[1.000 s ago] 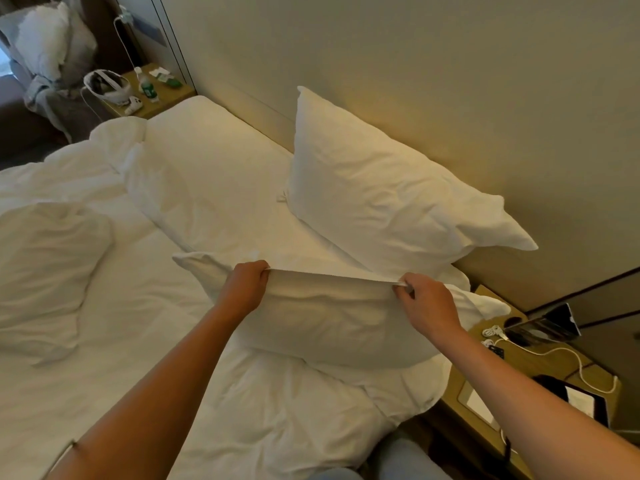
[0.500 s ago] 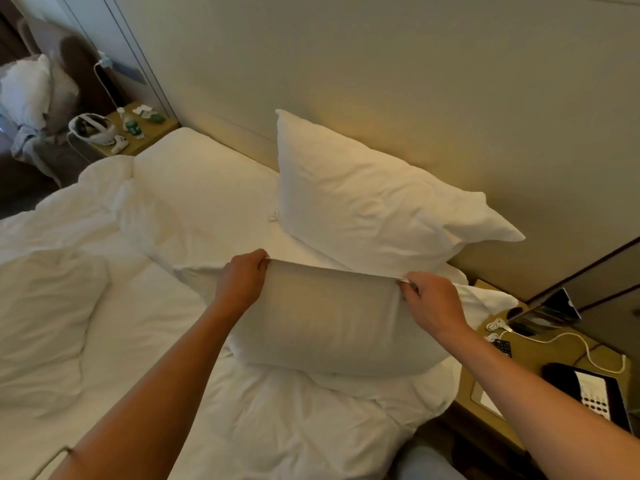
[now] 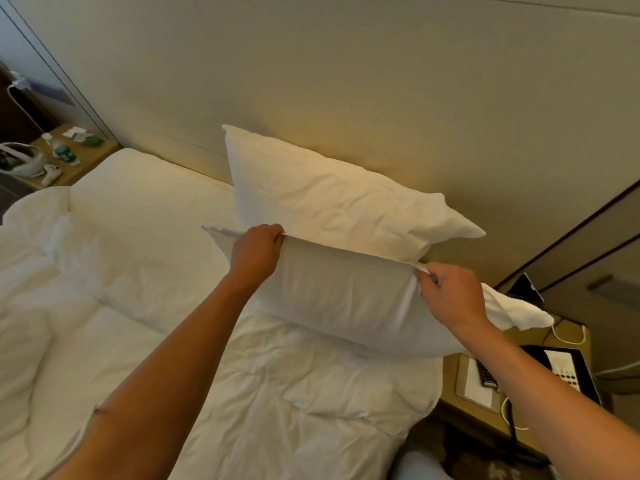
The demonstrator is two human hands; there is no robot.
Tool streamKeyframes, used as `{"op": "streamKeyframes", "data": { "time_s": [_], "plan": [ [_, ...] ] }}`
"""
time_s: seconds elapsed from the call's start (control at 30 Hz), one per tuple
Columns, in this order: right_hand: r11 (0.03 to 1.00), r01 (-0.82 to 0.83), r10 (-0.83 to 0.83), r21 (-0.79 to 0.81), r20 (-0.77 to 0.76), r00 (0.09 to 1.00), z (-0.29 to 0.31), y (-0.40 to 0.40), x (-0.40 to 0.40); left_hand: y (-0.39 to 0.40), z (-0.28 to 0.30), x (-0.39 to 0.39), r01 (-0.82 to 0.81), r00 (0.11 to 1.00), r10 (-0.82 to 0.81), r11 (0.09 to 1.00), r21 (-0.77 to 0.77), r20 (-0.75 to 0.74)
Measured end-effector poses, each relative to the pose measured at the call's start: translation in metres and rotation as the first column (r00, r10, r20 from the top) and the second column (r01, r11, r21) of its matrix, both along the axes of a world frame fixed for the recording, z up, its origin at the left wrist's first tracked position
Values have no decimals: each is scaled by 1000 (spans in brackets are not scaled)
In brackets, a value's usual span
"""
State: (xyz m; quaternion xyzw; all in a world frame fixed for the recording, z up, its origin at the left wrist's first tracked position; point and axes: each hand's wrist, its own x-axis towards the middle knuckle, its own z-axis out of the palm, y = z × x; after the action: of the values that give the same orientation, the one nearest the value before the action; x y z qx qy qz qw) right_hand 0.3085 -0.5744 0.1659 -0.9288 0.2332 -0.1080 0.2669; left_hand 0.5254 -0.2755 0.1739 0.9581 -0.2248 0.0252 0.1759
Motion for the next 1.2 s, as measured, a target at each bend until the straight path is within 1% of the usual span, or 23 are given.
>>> {"op": "streamKeyframes", "data": {
  "time_s": [0.07,0.13,0.27,0.4,0.53,0.63,0.67,0.73,0.8,0.87,0.9,0.97,1.0,1.03,1.1,1.17,1.2],
  "plan": [
    [1000,-2,2,9,-75,997,-8,2,1,-2,-17,-2,-11,998,13,1000,25,-60],
    [999,-22,25,26,-128,991,-15,7,6,2,-29,-2,-39,995,42,999,34,-86],
    [995,-43,59,89,-183,981,-20,18,28,18,-38,15,-100,993,101,994,33,-59],
    [982,-62,88,178,-139,986,-22,29,56,29,-27,44,-157,987,157,987,21,-20],
    [971,-69,92,228,-92,991,-27,41,93,34,-13,84,-181,983,181,983,-15,36],
    [958,-59,84,279,-76,994,-33,49,129,38,-15,114,-246,968,248,967,-64,24],
    [956,-60,91,287,-94,991,-36,52,141,40,-21,120,-287,958,288,955,-67,1],
    [964,-111,156,239,-175,972,-48,58,161,42,-42,119,-350,934,345,935,-50,-94],
    [974,-198,223,114,-289,931,-60,67,175,42,-70,104,-356,906,348,934,9,-241],
    [962,-266,227,-56,-373,900,-71,75,184,38,-99,81,-357,848,358,931,78,-390],
    [950,-278,209,-140,-376,903,-75,79,188,35,-111,71,-356,817,361,929,100,-449],
    [909,-287,189,-303,-315,930,-80,86,201,29,-133,55,-367,758,357,925,95,-546],
    [889,-298,206,-349,-277,938,-82,88,209,26,-142,49,-385,730,356,920,80,-584],
    [877,-320,242,-358,-247,938,-86,90,218,22,-149,46,-410,704,358,910,62,-613],
    [864,-420,360,-279,-240,901,-96,96,238,17,-159,42,-475,672,373,880,13,-639],
    [846,-507,452,-164,-282,846,-113,107,256,15,-169,40,-543,668,406,839,-34,-624],
    [841,-528,471,-117,-320,822,-122,114,263,16,-174,37,-572,663,429,819,-46,-613]
  ]
}}
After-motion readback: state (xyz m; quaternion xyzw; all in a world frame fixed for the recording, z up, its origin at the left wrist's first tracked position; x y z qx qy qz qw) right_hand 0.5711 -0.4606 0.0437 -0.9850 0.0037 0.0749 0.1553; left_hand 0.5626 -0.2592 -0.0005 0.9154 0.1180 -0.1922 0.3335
